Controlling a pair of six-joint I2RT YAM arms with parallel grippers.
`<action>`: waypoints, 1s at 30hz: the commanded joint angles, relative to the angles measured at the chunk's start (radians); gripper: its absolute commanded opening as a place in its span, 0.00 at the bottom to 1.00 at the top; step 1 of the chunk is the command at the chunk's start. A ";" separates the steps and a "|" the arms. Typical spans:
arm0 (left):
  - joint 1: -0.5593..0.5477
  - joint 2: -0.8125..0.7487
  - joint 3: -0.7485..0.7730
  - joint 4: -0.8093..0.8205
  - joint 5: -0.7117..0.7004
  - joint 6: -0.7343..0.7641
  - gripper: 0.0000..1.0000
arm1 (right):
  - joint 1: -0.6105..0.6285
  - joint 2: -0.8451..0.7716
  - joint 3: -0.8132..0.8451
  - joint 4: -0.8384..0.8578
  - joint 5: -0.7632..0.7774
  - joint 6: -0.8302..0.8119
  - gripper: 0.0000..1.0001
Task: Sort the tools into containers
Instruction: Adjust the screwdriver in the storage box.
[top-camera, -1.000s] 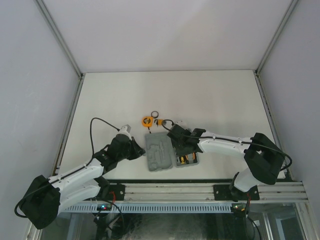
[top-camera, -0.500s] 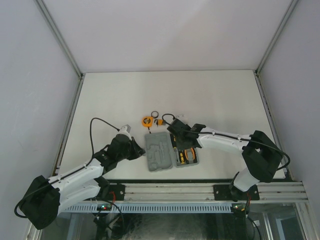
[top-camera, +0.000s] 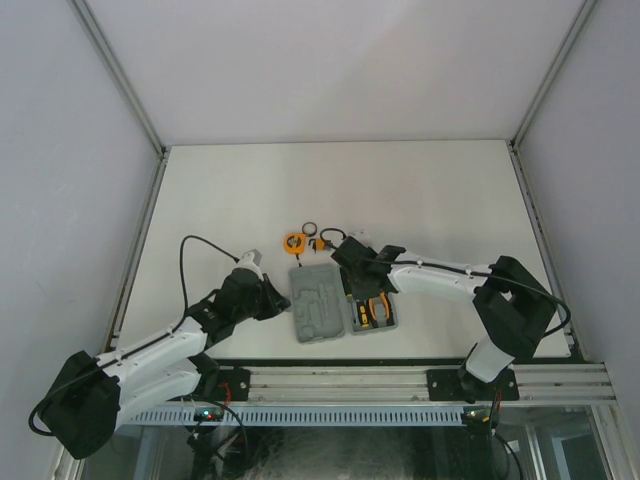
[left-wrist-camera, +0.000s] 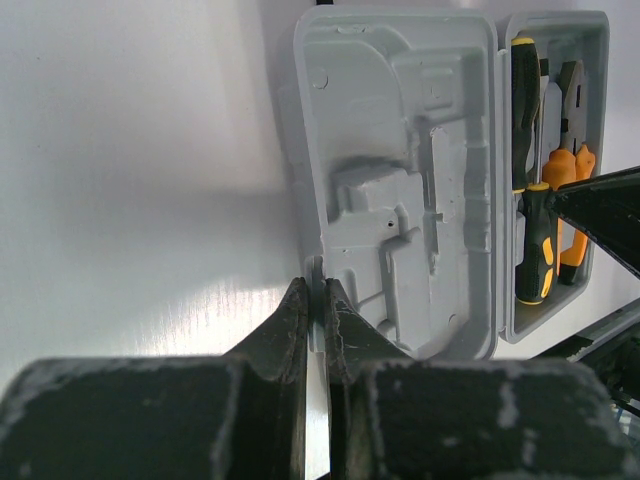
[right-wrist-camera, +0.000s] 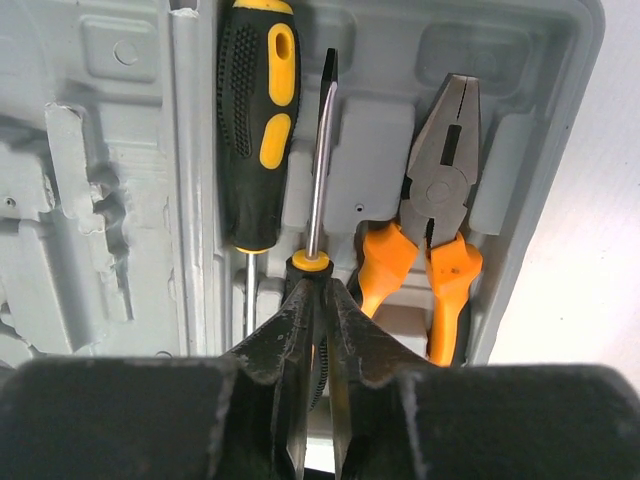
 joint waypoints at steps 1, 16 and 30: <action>-0.005 -0.008 0.040 0.009 0.012 0.013 0.00 | -0.005 0.052 0.020 0.032 -0.023 -0.004 0.08; -0.005 0.020 0.067 0.031 0.046 0.035 0.00 | 0.011 0.238 -0.011 -0.016 -0.137 -0.012 0.00; -0.010 0.027 0.071 0.048 0.055 0.036 0.00 | 0.040 0.346 -0.123 0.081 -0.177 0.019 0.00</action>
